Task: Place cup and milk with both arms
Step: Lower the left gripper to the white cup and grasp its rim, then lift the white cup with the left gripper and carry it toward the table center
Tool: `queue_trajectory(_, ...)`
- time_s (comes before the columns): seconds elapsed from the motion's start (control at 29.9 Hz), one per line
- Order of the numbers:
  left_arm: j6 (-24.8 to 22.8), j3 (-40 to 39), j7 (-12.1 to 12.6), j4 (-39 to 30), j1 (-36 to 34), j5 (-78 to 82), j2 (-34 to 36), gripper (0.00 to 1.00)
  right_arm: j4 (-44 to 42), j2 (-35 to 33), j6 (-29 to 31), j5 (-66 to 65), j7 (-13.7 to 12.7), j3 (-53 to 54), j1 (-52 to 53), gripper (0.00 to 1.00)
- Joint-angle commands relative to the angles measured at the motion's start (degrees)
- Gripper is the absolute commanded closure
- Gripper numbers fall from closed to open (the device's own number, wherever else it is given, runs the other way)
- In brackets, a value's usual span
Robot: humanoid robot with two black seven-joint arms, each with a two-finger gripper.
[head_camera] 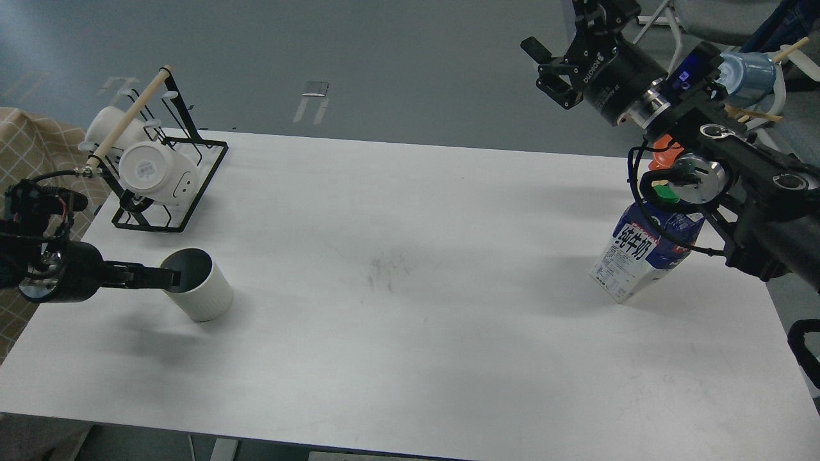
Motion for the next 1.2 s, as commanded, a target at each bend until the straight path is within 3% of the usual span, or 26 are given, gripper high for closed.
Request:
queue_trajectory(0.0, 0.00, -0.07, -0.99, 1.02, -0.06, -0.03, -1.08, 0.02, -0.03, -0.03, -0.04, -0.05, 0.01, -0.05, -0.17, 0.00)
queue_trajectory(0.33, 0.00, 0.11, -1.87, 3.57, 0.03, 0.32, -2.92, 0.02, -0.12, 0.06, -0.13, -0.05, 0.01, -0.05, -0.17, 0.00)
queue_trajectory(0.5, 0.00, 0.11, -2.66, 4.01, 0.03, 2.34, -3.54, 0.07, -0.12, -0.03, -0.13, -0.05, 0.01, -0.05, -0.17, 0.00)
queue_trajectory(0.53, 0.00, 0.11, -2.66, 4.27, 0.03, 2.52, -3.62, 0.15, -0.12, -0.03, -0.13, -0.05, -0.07, -0.05, -0.17, 0.00)
queue_trajectory(0.63, 0.00, 0.20, -2.58, 4.62, 0.03, 2.61, -3.63, 0.59, -0.12, -0.03, -0.13, -0.05, 0.01, -0.05, -0.17, 0.00)
queue_trajectory(0.73, 0.00, 0.20, -2.58, 4.62, 0.03, 2.70, -3.45, 0.68, -0.12, -0.03, -0.13, -0.05, -0.08, -0.05, -0.26, 0.00)
queue_trajectory(0.83, 0.00, 0.20, -2.66, 4.62, 0.03, 4.10, -3.10, 0.97, -0.12, -0.03, -0.13, -0.14, -0.08, -0.05, -0.26, 0.00)
queue_trajectory(0.87, 0.00, 0.20, -2.66, 4.54, 0.03, 4.19, -3.01, 1.00, -0.12, 0.06, -0.13, -0.14, -0.08, -0.05, -0.26, 0.00)
queue_trajectory(1.17, 0.00, 0.11, -2.66, 4.45, 0.12, 4.54, -3.10, 1.00, -0.12, 0.06, -0.30, -0.14, -0.08, -0.05, -0.34, 0.00)
